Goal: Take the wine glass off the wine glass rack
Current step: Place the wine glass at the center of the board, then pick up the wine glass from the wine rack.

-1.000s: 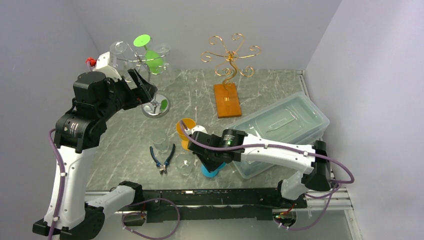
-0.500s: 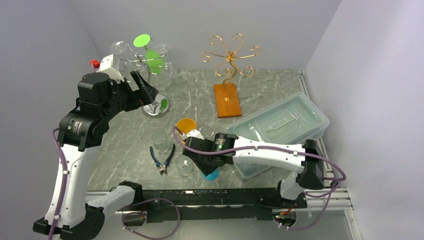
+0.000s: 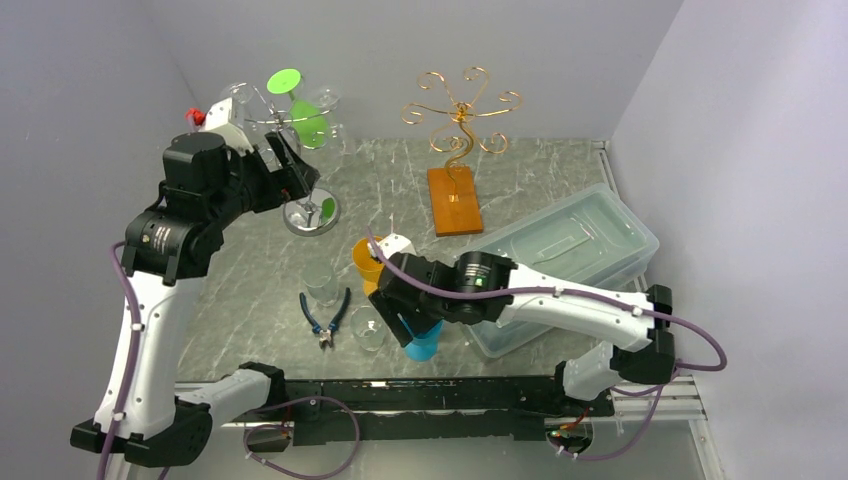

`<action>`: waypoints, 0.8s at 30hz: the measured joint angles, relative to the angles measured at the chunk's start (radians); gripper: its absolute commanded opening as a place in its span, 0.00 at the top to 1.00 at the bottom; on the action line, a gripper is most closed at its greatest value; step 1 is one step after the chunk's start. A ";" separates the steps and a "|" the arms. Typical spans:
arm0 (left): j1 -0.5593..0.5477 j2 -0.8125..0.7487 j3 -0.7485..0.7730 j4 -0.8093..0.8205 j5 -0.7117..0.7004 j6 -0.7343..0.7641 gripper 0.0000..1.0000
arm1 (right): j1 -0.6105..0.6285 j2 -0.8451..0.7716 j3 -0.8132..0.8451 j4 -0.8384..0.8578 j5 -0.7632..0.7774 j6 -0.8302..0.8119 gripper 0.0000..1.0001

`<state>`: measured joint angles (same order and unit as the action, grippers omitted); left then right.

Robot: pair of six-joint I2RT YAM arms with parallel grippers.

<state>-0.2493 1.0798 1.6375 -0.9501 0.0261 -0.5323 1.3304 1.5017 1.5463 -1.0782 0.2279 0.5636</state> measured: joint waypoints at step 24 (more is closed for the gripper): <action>-0.051 0.587 0.618 0.075 -0.227 0.172 0.00 | -0.344 -0.212 0.077 0.183 -0.103 -0.111 0.00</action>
<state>-0.3008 1.6669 2.2551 -0.8749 -0.2012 -0.3607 0.9867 1.2896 1.6234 -0.8948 0.1253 0.4530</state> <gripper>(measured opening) 0.995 0.994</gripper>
